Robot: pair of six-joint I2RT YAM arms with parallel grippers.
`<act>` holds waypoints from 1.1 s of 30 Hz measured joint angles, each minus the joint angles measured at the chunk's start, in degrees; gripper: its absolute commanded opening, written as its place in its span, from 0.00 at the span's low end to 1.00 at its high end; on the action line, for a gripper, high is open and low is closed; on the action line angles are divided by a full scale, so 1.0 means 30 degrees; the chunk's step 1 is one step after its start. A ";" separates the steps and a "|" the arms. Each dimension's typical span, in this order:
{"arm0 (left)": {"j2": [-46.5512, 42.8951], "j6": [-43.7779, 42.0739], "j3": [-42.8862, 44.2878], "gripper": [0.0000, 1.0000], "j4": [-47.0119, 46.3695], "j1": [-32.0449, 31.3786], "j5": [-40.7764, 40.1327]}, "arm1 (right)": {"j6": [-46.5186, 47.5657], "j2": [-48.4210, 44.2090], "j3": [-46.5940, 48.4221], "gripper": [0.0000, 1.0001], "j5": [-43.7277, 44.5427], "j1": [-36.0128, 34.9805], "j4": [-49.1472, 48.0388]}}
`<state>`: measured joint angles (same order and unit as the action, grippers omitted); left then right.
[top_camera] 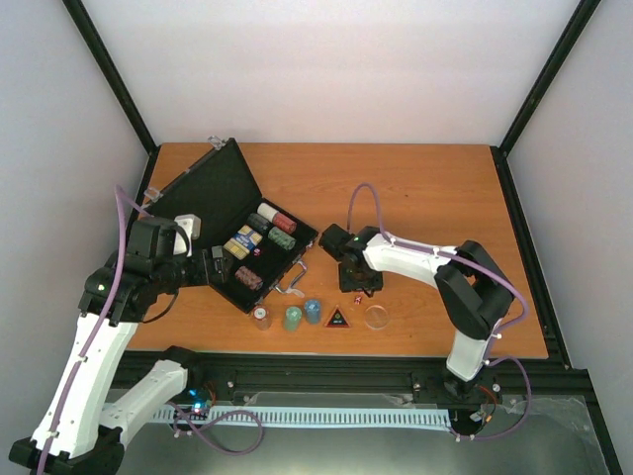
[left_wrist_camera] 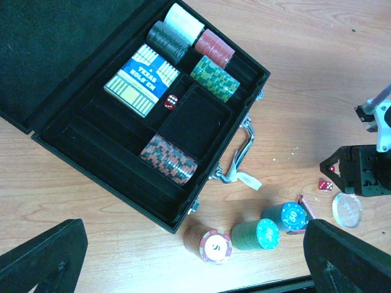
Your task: Pack up texas hold em set
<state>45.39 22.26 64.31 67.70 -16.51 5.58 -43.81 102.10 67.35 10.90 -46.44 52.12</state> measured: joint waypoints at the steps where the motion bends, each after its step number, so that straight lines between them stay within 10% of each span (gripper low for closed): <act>1: -0.0022 0.0000 -0.0007 1.00 0.0000 0.0000 0.0000 | -0.0022 0.0000 -0.0131 0.49 -0.0138 0.0073 -0.0189; 33: -0.0364 0.0364 -0.0284 1.00 -0.0007 0.0000 -0.0219 | 0.1260 0.0801 -0.0699 0.09 -0.1668 0.0721 -0.1275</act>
<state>44.29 23.35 63.46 67.68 -16.51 4.93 -40.03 104.51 65.25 5.89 -44.27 48.29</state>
